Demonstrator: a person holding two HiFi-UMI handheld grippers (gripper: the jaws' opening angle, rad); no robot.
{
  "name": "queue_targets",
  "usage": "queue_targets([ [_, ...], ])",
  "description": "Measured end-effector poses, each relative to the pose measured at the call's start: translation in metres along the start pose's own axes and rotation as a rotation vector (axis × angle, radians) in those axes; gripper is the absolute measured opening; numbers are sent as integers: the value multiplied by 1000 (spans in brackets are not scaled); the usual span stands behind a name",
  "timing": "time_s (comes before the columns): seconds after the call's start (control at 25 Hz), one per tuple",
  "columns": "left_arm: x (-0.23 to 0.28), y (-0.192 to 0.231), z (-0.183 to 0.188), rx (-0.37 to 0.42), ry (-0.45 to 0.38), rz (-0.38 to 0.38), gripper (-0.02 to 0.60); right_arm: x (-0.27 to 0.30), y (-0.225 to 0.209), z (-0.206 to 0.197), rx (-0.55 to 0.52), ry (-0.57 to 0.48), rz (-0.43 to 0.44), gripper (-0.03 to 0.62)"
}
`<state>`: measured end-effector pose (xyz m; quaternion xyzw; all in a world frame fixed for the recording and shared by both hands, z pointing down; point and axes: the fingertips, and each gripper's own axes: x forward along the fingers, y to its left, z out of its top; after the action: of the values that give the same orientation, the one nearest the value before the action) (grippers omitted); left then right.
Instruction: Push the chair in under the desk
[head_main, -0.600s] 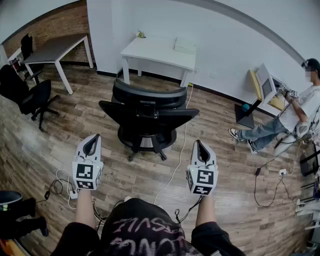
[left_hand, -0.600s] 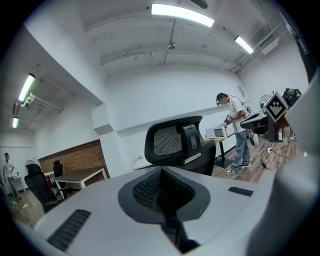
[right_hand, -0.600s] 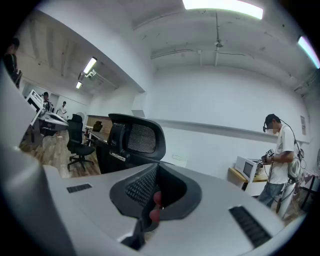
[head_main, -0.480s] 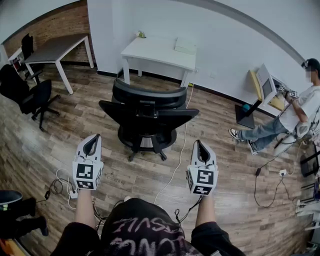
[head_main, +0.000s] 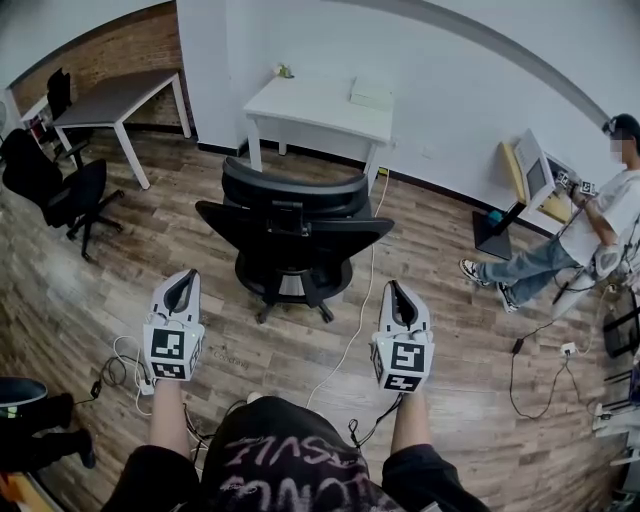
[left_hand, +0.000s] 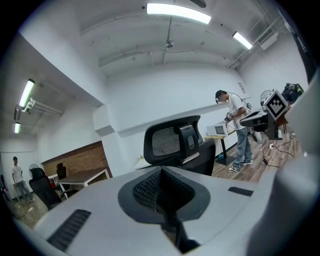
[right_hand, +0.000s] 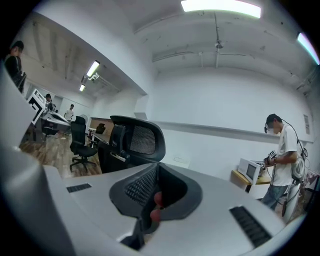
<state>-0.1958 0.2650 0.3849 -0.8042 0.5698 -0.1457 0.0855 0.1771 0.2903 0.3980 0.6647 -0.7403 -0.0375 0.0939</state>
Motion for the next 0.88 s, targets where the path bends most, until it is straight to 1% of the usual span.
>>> queue_targets([
  [0.28,-9,-10,3,42,32,33,15,-10,-6,-7,-6,-16,61,29],
  [0.4,-9,-11,12,64,28,53,15,-12,-12,-13,-15,-6,68,29],
  [0.48,-8,-14,17,61,25,60,15,-12,-17,-15,-17,-1,71,29],
  [0.56,-6,-17,15,56,28,60,15,-10,-19,-15,-17,-3,79,29],
  [0.76,2,-21,13,96,23,51,15,-1,-18,-17,-22,-9,90,29],
  [0.88,12,-16,8,103,32,42,15,10,-15,-19,-23,-10,90,29],
])
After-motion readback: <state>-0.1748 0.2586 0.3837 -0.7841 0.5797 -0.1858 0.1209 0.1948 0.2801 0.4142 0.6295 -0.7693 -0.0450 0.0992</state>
